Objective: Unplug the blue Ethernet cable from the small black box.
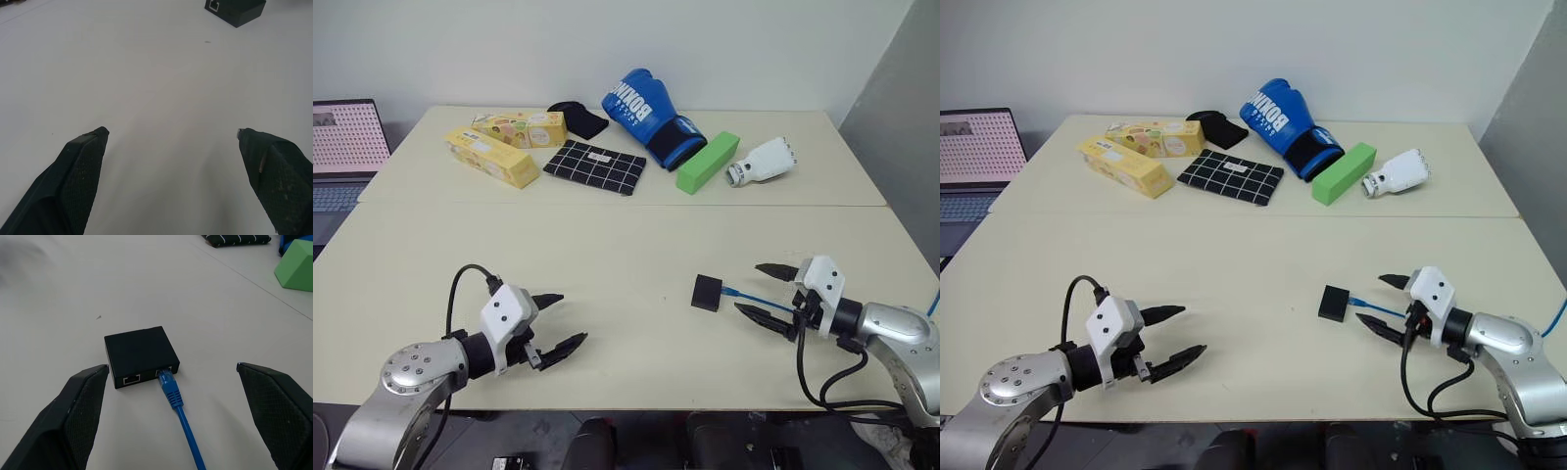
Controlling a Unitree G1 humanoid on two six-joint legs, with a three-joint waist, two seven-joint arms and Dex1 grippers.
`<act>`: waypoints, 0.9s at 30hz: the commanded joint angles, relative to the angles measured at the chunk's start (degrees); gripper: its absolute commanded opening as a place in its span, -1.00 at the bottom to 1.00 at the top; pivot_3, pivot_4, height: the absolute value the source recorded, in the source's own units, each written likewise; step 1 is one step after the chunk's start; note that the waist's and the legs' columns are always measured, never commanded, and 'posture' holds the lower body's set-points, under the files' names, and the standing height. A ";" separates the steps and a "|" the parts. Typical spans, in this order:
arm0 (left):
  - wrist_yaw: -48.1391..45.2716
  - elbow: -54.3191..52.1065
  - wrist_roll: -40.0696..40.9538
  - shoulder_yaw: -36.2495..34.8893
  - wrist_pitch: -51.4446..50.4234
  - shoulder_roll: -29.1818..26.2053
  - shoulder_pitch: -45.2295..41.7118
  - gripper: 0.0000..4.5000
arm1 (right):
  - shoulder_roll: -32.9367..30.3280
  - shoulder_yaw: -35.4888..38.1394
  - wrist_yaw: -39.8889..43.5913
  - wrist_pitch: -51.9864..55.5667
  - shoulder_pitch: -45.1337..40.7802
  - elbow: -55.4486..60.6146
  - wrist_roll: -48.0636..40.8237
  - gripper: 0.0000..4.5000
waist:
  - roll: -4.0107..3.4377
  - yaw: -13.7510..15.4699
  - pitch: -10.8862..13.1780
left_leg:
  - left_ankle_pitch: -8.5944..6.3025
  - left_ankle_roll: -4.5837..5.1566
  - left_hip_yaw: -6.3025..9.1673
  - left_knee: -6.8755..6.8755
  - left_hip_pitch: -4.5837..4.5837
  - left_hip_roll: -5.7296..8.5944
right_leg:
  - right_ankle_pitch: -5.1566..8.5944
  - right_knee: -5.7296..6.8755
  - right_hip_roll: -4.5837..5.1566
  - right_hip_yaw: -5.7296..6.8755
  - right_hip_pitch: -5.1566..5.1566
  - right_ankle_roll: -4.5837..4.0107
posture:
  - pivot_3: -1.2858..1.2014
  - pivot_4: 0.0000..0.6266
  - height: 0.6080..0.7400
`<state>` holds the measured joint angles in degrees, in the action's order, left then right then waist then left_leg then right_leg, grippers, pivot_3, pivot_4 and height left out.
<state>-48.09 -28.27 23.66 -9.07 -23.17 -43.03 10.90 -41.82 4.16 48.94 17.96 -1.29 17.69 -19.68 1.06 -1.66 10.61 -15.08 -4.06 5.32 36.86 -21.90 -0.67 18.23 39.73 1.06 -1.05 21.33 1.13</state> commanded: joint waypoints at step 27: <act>-11.45 -1.78 7.82 4.88 -2.36 -4.28 -10.23 1.00 | -0.01 -13.04 10.25 -7.98 -15.78 -22.80 10.56 0.55 | -0.04 -0.19 0.03 | -0.01 0.01 -0.15 0.03 0.04 -0.01 | 0.00 -0.01 -0.20 -0.09 0.01 0.00 | 0.03 -0.52 1.00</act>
<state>-59.45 -29.78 31.41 -4.24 -26.09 -47.40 1.33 -41.52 -8.05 57.73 11.73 -16.05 -3.25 -10.98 1.02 -1.86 10.64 -15.08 -4.04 5.16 36.89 -21.85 -0.69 18.23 39.74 0.85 -1.15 21.34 1.13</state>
